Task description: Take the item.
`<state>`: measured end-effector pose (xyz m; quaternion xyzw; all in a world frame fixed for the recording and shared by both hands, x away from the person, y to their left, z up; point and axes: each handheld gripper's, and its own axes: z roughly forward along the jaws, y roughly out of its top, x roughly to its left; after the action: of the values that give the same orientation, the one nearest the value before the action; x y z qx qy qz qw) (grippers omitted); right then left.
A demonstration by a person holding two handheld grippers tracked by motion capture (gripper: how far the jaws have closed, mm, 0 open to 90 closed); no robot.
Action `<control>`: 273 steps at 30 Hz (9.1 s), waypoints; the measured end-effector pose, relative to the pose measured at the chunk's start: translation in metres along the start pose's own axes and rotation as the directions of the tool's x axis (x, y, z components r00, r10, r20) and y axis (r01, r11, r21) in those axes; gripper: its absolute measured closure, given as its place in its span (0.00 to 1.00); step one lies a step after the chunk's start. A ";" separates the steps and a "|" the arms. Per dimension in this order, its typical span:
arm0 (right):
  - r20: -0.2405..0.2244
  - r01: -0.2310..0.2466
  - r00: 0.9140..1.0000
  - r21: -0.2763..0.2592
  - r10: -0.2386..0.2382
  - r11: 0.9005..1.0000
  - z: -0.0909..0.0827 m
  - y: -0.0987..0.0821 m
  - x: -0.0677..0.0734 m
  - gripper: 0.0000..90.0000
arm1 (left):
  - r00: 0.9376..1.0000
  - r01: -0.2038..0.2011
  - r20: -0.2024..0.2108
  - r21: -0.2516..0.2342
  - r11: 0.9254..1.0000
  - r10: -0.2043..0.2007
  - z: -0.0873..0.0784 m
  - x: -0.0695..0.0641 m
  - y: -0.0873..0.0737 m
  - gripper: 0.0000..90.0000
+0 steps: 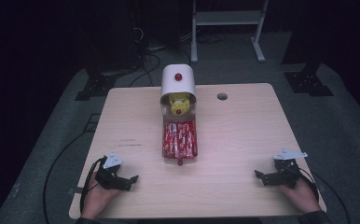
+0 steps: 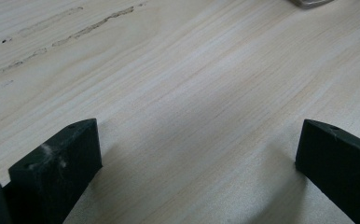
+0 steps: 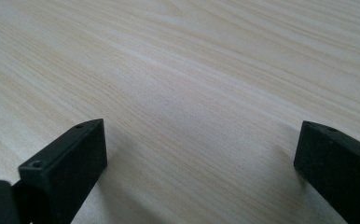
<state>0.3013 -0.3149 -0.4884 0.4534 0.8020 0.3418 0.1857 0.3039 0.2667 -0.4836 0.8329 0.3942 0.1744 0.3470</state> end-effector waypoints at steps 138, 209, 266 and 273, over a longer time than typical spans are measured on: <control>-0.001 0.001 1.000 0.001 -0.001 1.000 0.000 0.000 0.000 0.02 | 0.995 -0.017 0.099 -0.154 0.988 0.032 0.010 -0.020 0.130 0.00; -0.001 0.000 1.000 0.001 0.000 1.000 0.000 0.000 0.000 0.02 | 0.983 -0.059 0.163 -0.130 0.990 0.080 0.072 -0.066 0.185 0.36; -0.001 0.000 1.000 0.001 0.000 1.000 0.000 0.000 0.000 0.02 | 0.974 -0.043 0.215 -0.126 0.991 0.070 0.068 -0.068 0.181 0.96; -0.001 0.001 1.000 0.001 -0.001 1.000 0.000 0.000 0.000 0.02 | 0.970 -0.020 0.238 -0.158 0.987 0.058 0.056 -0.065 0.185 0.96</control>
<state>0.3012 -0.3148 -0.4884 0.4529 0.8024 0.3416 0.1853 0.3936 0.1082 -0.3915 0.8262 0.3178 0.1084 0.4523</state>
